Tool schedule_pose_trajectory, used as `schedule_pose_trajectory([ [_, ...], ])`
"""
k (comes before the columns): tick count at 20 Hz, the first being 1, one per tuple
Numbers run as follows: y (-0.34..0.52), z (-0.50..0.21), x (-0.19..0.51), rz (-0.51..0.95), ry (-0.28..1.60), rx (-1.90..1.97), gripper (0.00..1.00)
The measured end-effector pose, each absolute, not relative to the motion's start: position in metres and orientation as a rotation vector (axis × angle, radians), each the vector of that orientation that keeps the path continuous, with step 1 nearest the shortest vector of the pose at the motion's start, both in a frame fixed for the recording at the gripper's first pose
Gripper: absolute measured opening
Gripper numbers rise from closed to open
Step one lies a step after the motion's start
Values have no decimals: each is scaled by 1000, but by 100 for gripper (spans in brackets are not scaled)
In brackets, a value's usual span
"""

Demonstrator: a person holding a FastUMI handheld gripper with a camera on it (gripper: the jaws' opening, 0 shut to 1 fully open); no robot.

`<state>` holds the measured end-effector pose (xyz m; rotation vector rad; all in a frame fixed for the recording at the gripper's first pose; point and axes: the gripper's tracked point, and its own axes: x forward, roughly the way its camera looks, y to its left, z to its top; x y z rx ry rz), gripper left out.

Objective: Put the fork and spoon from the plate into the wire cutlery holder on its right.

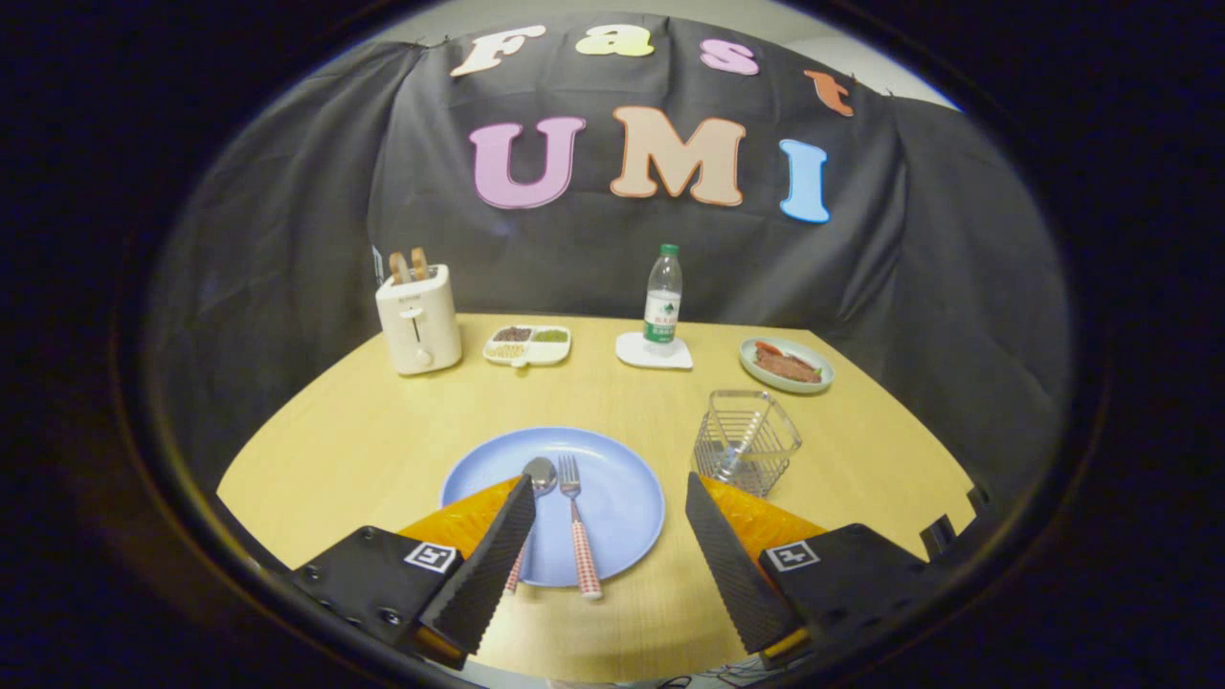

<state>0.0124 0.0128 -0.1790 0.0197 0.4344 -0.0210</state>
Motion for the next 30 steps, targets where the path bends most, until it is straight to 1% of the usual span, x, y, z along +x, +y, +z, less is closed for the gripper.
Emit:
schedule_pose_trajectory([
  [5,14,-225,27,-21,543,-9,99],
  [9,24,-251,33,20,623,-45,99],
  [18,41,-287,37,88,742,-67,69],
  [20,45,-291,38,105,760,-64,60],
  [27,53,-295,38,141,792,-18,20],
  [28,55,-296,37,142,796,-12,20],
  [30,54,-295,39,139,809,-5,15],
])
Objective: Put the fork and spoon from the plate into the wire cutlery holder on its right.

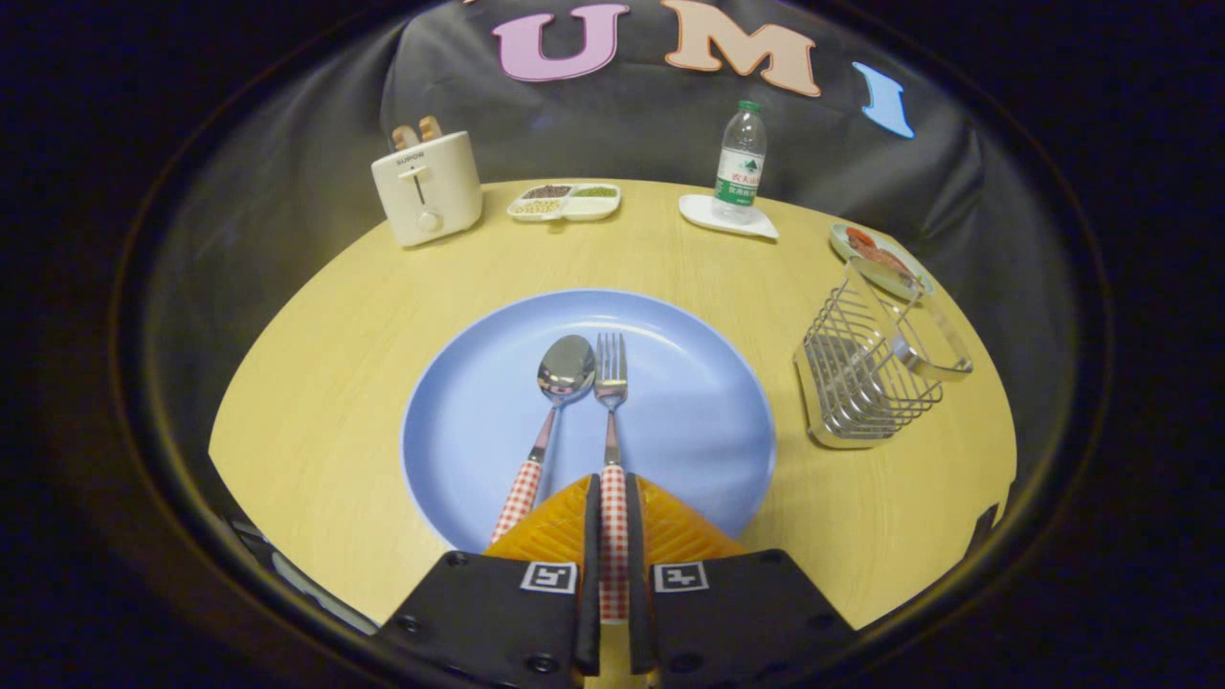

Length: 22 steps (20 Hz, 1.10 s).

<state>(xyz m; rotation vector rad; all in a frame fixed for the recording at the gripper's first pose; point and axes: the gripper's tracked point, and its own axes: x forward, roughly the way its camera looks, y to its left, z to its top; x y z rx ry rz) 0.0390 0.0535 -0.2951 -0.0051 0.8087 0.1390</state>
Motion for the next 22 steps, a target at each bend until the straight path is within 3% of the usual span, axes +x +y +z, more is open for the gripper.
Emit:
schedule_pose_trajectory([
  [2,54,-296,40,141,824,-9,9],
  [13,33,-253,37,55,819,-76,9],
  [22,-19,-186,29,-170,955,-3,9],
])
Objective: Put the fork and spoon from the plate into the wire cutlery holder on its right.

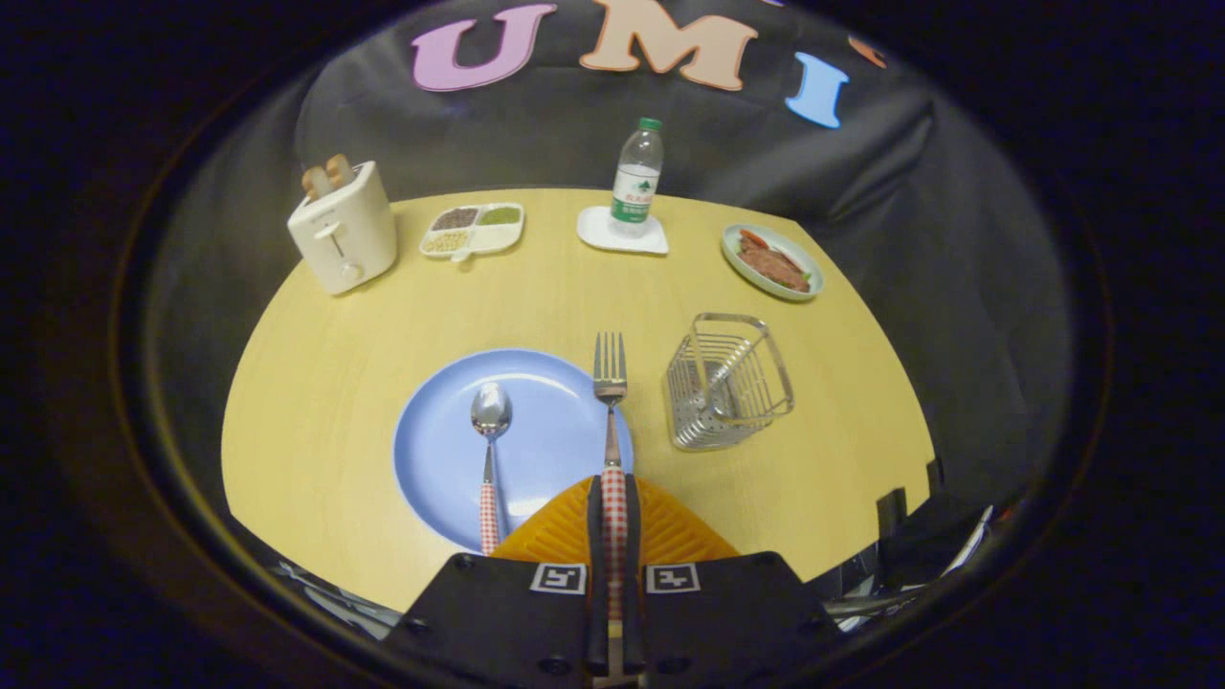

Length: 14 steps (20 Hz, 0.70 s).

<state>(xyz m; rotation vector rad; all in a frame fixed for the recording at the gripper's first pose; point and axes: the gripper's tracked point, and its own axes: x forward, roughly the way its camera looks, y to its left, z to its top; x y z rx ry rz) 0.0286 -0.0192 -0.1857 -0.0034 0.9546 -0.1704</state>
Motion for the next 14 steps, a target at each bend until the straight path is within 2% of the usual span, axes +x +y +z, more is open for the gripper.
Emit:
schedule_pose_trajectory([
  [8,-64,-143,29,-304,1169,53,9],
  [14,-83,-158,39,-345,1384,163,9],
])
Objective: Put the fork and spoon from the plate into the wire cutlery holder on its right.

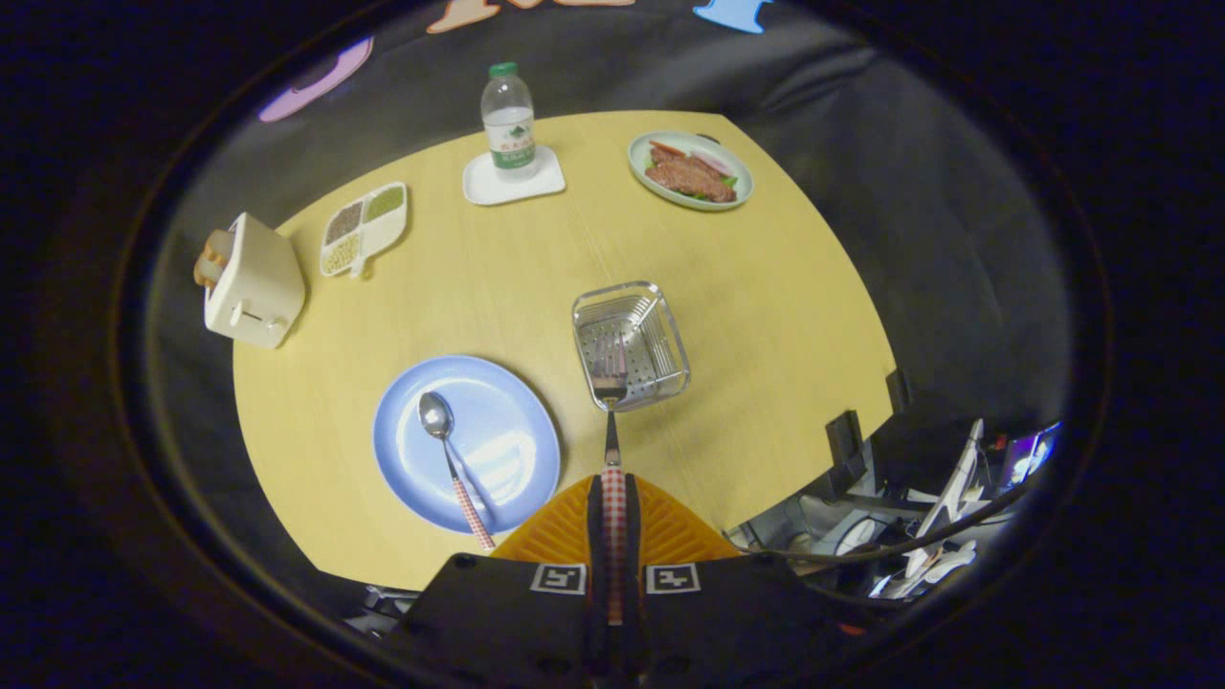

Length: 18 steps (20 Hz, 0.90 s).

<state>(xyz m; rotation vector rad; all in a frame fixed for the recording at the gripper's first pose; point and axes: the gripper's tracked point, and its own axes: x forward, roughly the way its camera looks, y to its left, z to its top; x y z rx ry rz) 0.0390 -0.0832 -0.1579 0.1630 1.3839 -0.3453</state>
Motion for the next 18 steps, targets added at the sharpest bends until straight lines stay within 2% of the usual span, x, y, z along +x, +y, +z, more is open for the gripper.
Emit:
schedule_pose_trajectory([
  [6,-95,-185,59,-308,1592,226,9],
  [18,-99,-220,95,-214,1690,228,9],
])
